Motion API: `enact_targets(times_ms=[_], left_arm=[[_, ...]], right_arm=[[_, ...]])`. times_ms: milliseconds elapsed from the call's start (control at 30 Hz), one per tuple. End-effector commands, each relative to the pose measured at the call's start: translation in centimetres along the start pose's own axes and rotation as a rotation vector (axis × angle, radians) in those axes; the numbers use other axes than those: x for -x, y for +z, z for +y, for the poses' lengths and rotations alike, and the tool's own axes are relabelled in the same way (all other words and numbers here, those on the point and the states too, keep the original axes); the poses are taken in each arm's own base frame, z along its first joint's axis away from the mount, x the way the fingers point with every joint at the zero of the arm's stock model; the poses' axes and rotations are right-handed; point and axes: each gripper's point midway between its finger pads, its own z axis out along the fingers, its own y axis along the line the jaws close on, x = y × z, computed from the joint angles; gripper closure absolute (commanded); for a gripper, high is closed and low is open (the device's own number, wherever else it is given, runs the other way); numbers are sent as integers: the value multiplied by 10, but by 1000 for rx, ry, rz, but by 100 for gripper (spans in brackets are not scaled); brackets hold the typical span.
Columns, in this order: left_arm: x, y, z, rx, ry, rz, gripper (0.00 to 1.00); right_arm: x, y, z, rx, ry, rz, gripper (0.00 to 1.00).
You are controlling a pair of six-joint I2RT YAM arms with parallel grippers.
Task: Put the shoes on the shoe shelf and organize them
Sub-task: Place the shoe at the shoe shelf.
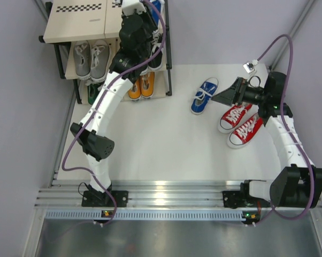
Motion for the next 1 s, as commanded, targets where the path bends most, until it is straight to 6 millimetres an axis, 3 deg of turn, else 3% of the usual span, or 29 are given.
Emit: enact_targets(times_ms=[0, 300, 433, 633, 800, 967], left_arm=[[48, -10, -9, -38, -107, -93, 62], [45, -13, -22, -86, -186, -73, 61], [55, -14, -21, -84, -199, -97, 56], [85, -21, -11, -61, -199, -164, 39], [112, -31, 2, -50, -191, -198, 32], [134, -52, 15, -51, -138, -192, 27]], right_arm=[[18, -9, 11, -9, -91, -46, 9], [22, -9, 10, -16, -104, -45, 9], [22, -10, 10, -22, -117, -41, 9], [26, -11, 2, -63, -172, -28, 9], [33, -10, -18, -146, -223, 12, 8], [33, 4, -56, -268, -208, 113, 10]])
